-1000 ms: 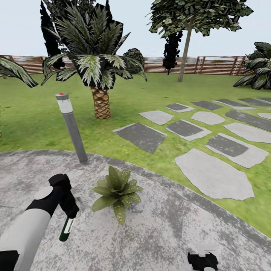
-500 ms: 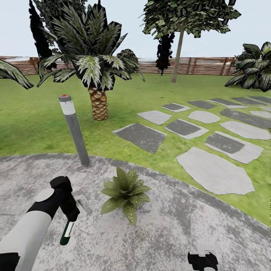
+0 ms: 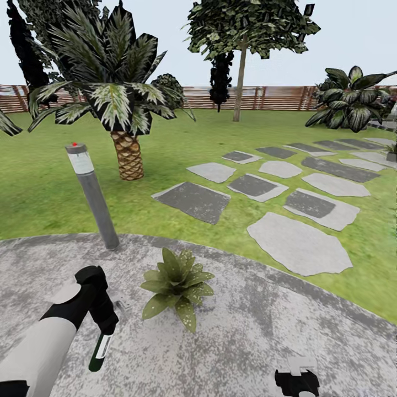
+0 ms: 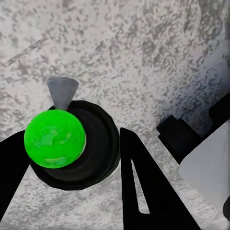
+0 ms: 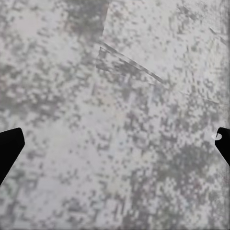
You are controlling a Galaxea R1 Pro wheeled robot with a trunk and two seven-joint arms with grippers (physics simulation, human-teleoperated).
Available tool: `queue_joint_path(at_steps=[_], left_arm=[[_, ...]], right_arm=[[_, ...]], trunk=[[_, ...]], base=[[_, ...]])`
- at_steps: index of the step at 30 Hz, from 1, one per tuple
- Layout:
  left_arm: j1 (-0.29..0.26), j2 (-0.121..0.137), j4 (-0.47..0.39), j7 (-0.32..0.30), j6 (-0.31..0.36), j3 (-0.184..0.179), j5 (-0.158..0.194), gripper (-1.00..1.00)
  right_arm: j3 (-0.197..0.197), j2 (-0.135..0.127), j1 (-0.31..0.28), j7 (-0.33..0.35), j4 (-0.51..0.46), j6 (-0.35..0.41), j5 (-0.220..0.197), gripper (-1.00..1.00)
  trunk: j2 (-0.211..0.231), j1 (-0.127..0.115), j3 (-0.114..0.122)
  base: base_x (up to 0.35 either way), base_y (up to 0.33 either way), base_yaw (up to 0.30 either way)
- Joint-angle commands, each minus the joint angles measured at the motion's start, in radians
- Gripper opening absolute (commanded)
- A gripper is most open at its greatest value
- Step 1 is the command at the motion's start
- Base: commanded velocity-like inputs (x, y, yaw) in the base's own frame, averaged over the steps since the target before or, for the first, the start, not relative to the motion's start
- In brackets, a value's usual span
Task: Pick up the pesticide atomizer in the garden and spray insectifuge to fully cover both potted plants in the garden.
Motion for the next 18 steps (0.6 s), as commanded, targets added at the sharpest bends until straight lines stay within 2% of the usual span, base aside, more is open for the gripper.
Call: queue_joint_path(at_steps=[1, 5, 8, 10, 12, 14, 15, 17, 18], left_arm=[[0.001, 0.001, 0.0, -0.009, 0.01, 0.002, -0.007, -1.0], [0.006, 0.008, 0.002, -0.009, 0.005, 0.005, -0.006, -1.0], [0.024, 0.016, 0.001, -0.009, 0.0, 0.021, -0.006, -1.0], [0.029, 0.013, 0.002, -0.009, -0.001, 0.023, -0.006, -1.0], [0.03, -0.003, 0.003, -0.009, 0.001, 0.021, -0.006, -1.0], [0.034, -0.064, 0.001, -0.009, 0.001, 0.02, -0.012, -1.0], [0.034, -0.075, 0.0, -0.009, 0.002, 0.019, -0.014, -1.0], [0.035, -0.08, -0.002, -0.009, 0.002, 0.023, -0.013, -1.0], [0.035, -0.07, -0.006, -0.009, 0.002, 0.026, -0.011, -1.0]], right_arm=[[0.008, 0.0, -0.001, -0.002, 0.001, -0.003, -0.01, 1.0], [0.008, 0.0, -0.001, -0.002, 0.0, -0.003, -0.01, 1.0], [0.008, 0.0, -0.001, -0.002, 0.0, -0.003, -0.01, 1.0], [0.008, 0.0, -0.001, -0.002, 0.0, -0.003, -0.01, 1.0], [0.008, 0.0, -0.001, -0.002, 0.001, -0.003, -0.01, 1.0], [0.008, 0.0, -0.001, -0.002, 0.001, -0.003, -0.01, 1.0], [0.008, 0.0, -0.001, -0.002, 0.001, -0.003, -0.01, 1.0], [0.008, 0.0, -0.001, -0.002, 0.001, -0.003, -0.01, 1.0], [0.008, 0.0, -0.001, -0.002, 0.001, -0.003, -0.01, 1.0]], trunk=[[0.0, 0.0, -0.001], [0.0, 0.0, -0.001], [0.0, 0.0, -0.001], [0.0, 0.0, -0.001], [0.0, 0.0, -0.001], [0.0, 0.0, -0.001], [0.0, 0.0, -0.001], [0.0, 0.0, -0.001], [0.0, 0.0, -0.001]], base=[[0.0, 0.0, -0.028], [0.0, 0.0, -0.008], [0.0, 0.0, 0.0], [0.0, 0.0, 0.0], [0.0, 0.0, 0.0], [0.0, 0.0, 0.0], [0.0, 0.0, 0.0], [0.0, 0.0, 0.0], [0.0, 0.0, 0.0]])
